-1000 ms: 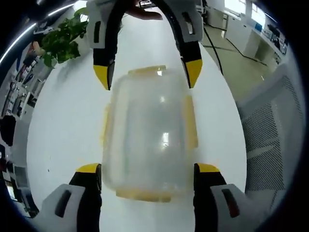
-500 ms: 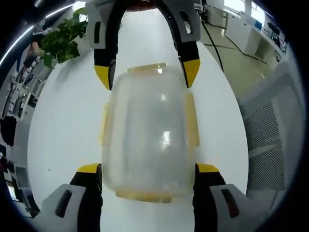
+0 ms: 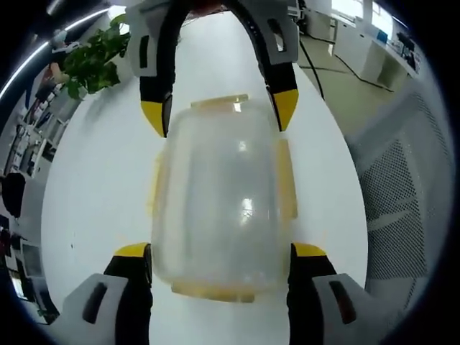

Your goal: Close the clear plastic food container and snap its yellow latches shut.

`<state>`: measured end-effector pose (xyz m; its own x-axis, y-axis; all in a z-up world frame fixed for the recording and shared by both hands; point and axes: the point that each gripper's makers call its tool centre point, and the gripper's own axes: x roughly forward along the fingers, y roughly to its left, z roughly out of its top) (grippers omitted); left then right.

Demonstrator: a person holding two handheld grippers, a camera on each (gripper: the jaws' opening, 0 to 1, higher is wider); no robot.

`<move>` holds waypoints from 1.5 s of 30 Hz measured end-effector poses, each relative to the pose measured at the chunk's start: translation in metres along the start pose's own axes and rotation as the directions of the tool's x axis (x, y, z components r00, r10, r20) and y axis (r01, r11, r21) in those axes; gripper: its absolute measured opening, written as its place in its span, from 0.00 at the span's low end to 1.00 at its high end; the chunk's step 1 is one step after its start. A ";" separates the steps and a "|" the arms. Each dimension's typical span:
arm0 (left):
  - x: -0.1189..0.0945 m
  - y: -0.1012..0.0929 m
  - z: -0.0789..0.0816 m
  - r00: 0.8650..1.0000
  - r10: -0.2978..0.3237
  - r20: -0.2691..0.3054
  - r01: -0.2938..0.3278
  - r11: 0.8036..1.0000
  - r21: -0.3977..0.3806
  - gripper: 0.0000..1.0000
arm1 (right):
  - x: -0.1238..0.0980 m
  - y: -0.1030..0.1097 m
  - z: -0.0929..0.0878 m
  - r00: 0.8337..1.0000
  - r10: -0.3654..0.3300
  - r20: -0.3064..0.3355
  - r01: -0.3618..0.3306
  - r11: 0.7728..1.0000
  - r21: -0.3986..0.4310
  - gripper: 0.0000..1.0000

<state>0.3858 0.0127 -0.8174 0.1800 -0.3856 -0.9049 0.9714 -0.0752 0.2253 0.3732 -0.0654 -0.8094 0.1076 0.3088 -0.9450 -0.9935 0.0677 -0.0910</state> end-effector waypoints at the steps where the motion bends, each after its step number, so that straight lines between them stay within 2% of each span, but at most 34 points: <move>1: -0.001 -0.002 -0.003 1.000 -0.001 -0.001 0.001 1.000 0.008 0.78 | 0.002 0.002 0.002 1.000 0.012 0.000 -0.012 1.000 0.009 0.73; 15: -0.018 -0.008 -0.042 1.000 0.013 -0.015 -0.014 1.000 -0.028 0.77 | 0.015 0.005 0.042 1.000 0.015 -0.010 -0.015 1.000 -0.020 0.72; 34: -0.048 -0.009 -0.113 0.999 0.041 -0.024 -0.043 0.994 -0.101 0.77 | 0.039 -0.001 0.115 0.999 0.036 -0.012 -0.037 0.996 -0.087 0.72; 40: -0.053 -0.009 -0.127 0.999 0.044 -0.030 -0.047 0.993 -0.108 0.77 | 0.044 0.000 0.131 0.999 0.037 -0.014 -0.038 0.995 -0.093 0.72; 45: -0.057 -0.011 -0.135 0.998 0.046 -0.030 -0.049 0.993 -0.111 0.77 | 0.046 0.000 0.137 0.999 0.038 -0.013 -0.039 0.995 -0.095 0.72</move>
<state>0.3860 0.1591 -0.8170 0.2290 -0.3607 -0.9041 0.9726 0.0468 0.2277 0.3832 0.0786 -0.8098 0.0698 0.2987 -0.9518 -0.9959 -0.0348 -0.0839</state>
